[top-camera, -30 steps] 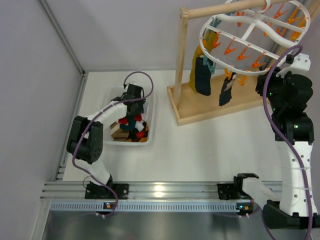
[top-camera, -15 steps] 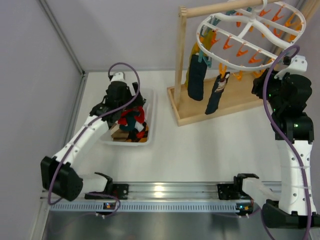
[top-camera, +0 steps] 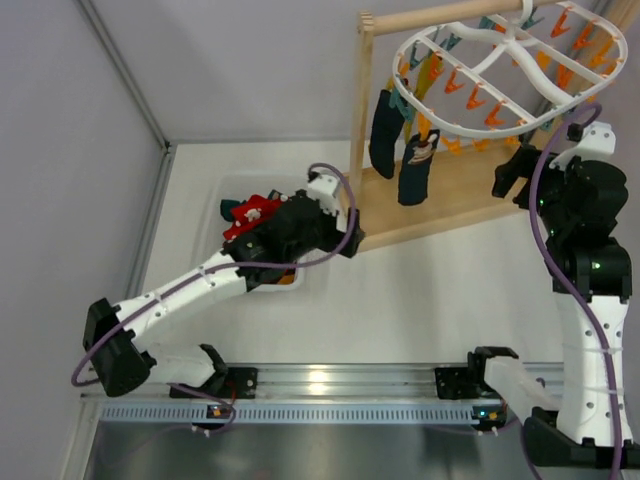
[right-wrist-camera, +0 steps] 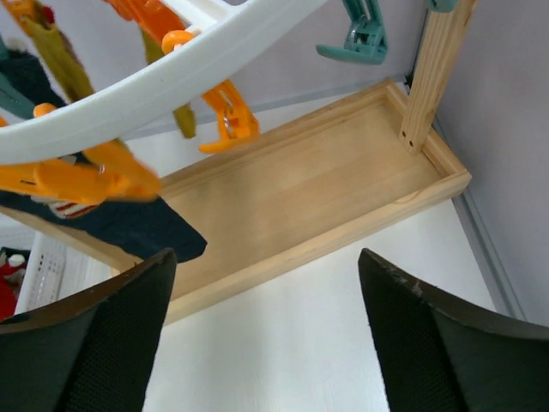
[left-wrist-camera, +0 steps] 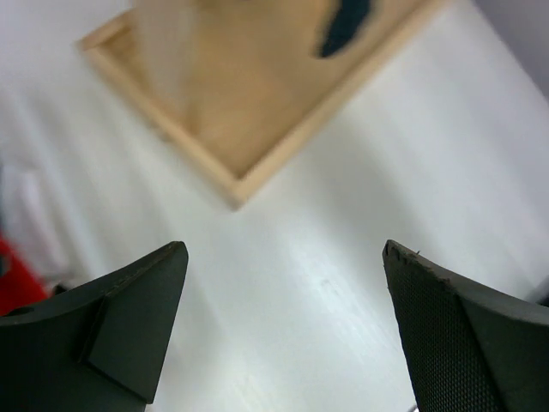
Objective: Remove the socks clipped to the hanger
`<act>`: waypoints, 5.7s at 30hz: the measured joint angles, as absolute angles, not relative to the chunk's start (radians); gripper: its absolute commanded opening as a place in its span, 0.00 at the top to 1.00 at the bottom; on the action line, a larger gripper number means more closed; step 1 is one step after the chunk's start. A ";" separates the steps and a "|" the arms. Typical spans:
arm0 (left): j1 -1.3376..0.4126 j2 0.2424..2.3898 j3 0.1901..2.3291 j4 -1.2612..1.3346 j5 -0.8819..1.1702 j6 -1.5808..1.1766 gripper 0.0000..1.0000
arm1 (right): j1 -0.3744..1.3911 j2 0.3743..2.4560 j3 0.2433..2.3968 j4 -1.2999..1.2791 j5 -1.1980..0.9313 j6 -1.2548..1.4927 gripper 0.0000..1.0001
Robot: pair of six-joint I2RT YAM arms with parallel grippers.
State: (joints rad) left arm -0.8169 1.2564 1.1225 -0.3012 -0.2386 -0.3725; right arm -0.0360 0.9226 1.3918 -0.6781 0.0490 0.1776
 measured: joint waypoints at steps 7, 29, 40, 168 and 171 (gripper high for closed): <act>-0.946 1.381 1.116 0.061 -0.019 -0.222 0.01 | -0.037 0.816 1.325 -0.682 -0.041 0.182 0.03; -0.846 1.708 1.139 0.340 0.061 -0.197 0.01 | -0.038 0.899 1.375 -0.633 -0.186 0.253 0.16; -0.881 1.550 0.974 0.345 0.060 -0.258 0.01 | -0.017 0.967 1.473 -0.622 -0.212 0.338 0.24; -1.337 2.556 2.245 0.493 -0.883 0.569 1.00 | 0.565 1.174 1.737 -0.894 0.406 0.130 0.18; -1.337 2.581 2.270 0.493 -0.878 0.602 1.00 | 0.566 1.180 1.735 -0.894 0.485 0.130 0.21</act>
State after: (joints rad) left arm -1.3369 2.5813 2.2696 0.4931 -0.8776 0.6022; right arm 0.5659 1.1805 1.7348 -0.8936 0.4854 0.1295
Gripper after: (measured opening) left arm 0.035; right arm 0.807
